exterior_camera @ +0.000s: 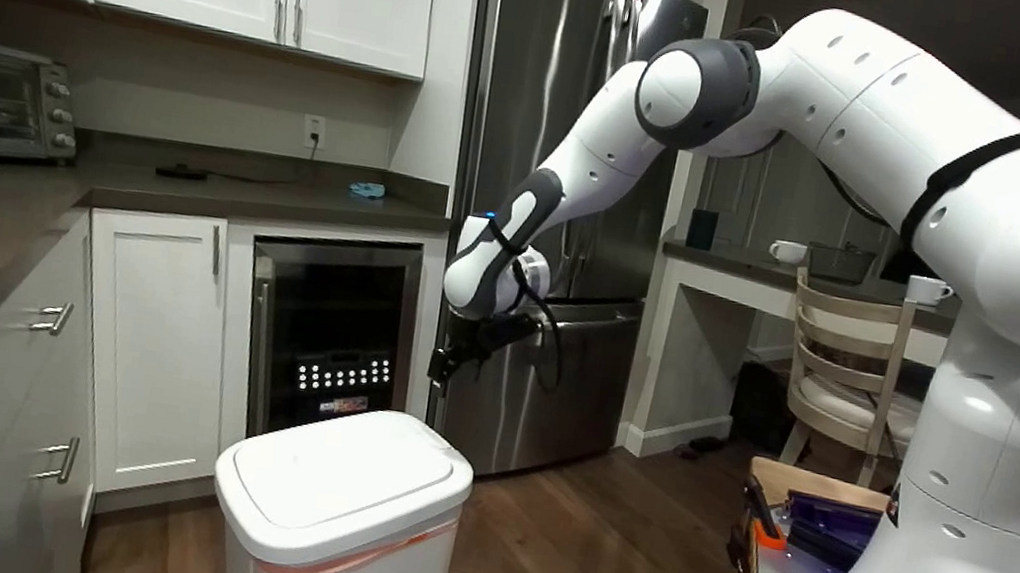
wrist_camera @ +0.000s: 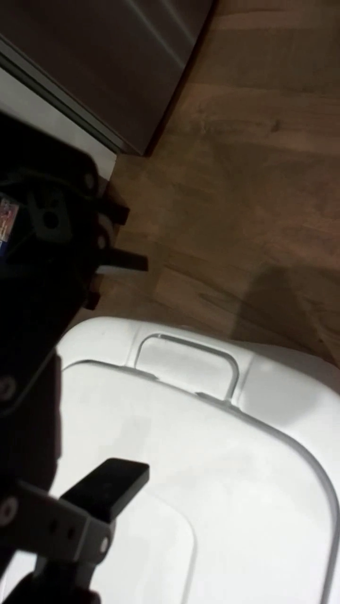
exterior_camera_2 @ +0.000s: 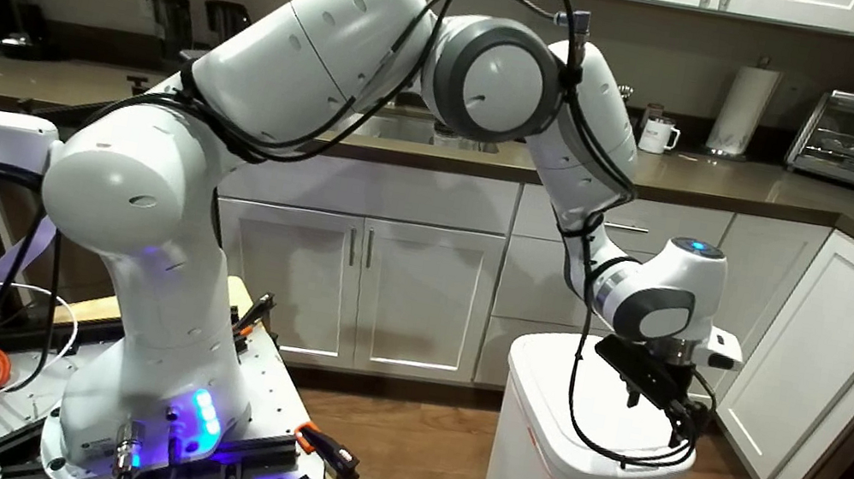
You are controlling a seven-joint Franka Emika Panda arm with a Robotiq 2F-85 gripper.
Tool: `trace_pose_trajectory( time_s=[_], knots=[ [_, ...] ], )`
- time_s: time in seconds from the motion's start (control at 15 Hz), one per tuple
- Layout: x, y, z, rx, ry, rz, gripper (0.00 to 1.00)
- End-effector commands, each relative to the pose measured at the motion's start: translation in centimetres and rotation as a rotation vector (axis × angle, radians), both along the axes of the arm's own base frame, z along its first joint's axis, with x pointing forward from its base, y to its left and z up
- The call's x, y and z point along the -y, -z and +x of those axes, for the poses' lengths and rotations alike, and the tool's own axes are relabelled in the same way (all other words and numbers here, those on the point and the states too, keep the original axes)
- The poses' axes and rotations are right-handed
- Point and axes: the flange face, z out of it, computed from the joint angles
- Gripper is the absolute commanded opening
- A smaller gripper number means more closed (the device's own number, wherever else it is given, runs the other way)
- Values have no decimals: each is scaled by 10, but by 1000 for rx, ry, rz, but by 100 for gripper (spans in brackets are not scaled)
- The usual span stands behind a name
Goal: Open the lid of the white bin
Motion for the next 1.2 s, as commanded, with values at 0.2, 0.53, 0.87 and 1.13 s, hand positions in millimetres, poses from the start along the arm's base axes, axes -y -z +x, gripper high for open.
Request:
trace_pose_trajectory(
  time_s=[0.2,0.53,0.87,1.13],
  knots=[
    [50,33,-7,-23,148,109,100],
    [57,66,-4,14,166,117,100],
    [49,108,0,12,163,125,100],
    [46,135,1,28,132,80,100]
  ],
)
